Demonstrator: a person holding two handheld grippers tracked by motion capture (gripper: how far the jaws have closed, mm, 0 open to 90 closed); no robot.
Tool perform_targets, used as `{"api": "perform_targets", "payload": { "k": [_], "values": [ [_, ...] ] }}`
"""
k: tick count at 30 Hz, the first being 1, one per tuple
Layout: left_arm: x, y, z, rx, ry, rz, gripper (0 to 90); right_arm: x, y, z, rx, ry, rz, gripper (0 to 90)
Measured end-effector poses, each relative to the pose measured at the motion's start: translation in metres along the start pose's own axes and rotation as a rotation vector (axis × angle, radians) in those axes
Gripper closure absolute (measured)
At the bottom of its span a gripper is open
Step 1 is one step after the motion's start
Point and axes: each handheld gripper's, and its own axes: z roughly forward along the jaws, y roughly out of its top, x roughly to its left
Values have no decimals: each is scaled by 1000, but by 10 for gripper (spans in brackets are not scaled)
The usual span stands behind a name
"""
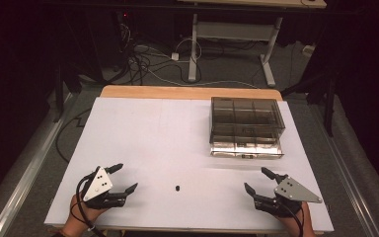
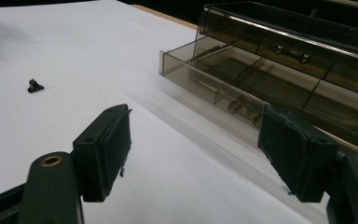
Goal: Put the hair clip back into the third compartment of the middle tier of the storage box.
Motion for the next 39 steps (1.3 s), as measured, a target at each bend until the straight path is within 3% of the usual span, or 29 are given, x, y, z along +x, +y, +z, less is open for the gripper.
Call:
{"api": "perform_targets", "payload": {
  "k": [10,14,26,32,39],
  "values": [
    [5,2,-6,-9,15,1,205,5,2,4,10,22,-15,264],
    [4,1,-6,-3,16,11,205,7,6,6,8,45,-19,305],
    [5,-2,-4,19,24,9,205,25,22,27,50,190,-65,296],
    [5,-3,-3,29,20,7,205,45,32,46,80,267,-111,298],
    [5,-4,-2,38,19,4,205,72,39,82,121,382,-170,321]
  ]
}}
